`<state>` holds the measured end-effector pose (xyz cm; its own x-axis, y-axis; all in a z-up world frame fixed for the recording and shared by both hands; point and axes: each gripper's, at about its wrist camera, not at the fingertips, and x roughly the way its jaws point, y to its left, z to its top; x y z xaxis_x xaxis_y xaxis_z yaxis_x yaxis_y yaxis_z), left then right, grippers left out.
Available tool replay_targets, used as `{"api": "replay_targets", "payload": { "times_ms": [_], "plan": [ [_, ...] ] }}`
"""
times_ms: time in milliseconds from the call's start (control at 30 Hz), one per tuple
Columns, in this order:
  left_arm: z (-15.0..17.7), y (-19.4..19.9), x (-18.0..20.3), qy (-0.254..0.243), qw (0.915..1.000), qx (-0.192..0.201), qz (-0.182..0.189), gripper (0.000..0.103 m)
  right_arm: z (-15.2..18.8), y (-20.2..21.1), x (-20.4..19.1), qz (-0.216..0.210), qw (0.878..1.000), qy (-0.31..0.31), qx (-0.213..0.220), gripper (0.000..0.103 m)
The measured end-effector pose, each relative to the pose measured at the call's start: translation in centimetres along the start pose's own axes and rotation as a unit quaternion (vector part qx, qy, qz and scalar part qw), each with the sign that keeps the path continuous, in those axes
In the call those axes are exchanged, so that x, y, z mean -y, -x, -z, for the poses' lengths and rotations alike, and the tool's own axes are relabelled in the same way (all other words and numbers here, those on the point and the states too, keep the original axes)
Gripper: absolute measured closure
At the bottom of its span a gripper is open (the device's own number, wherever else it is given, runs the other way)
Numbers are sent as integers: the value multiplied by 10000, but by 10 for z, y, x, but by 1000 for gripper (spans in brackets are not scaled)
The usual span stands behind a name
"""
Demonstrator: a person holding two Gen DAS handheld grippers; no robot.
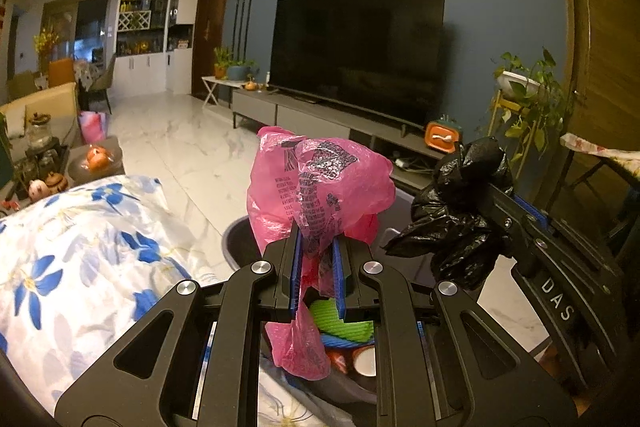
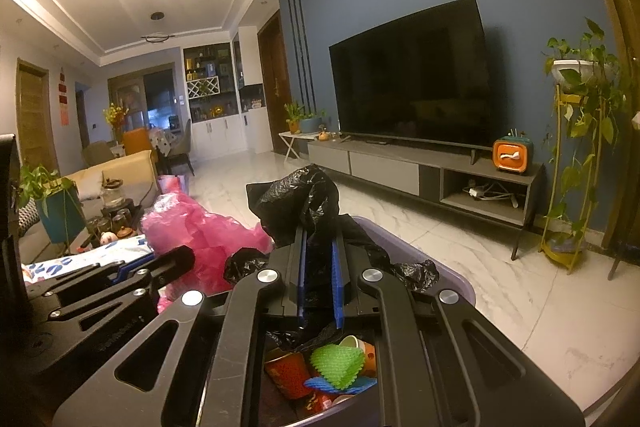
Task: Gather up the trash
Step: 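Open both tools to drop the pink and black bags into the bin, then move both open tools back toward the small apple-print cup on the bed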
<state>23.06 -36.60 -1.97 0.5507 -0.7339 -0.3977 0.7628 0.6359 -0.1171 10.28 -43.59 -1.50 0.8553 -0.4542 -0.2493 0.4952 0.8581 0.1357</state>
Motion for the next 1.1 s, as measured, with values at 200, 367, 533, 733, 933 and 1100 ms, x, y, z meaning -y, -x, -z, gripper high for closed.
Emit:
{"api": "replay_targets", "payload": {
  "times_ms": [200,367,533,733,933,1100],
  "plan": [
    [7,-11,3,-165,9997,-76,158,77,2,-6,7,61,10000,-62,-22,66],
    [15,-16,-5,-30,9999,-143,81,40,4,-4,16,153,9997,-169,-8,60],
    [19,-7,-15,96,9999,-99,-102,26,6,6,18,196,9994,-276,60,46],
    [24,16,-23,124,9976,-47,-681,12,7,20,15,224,9990,-337,187,27],
    [35,47,-37,217,9939,-59,-1079,11,8,30,8,178,9993,-294,135,19],
    [41,84,-55,312,9879,97,-1515,11,10,43,-9,-17,9998,-192,111,17]
  ]
}}
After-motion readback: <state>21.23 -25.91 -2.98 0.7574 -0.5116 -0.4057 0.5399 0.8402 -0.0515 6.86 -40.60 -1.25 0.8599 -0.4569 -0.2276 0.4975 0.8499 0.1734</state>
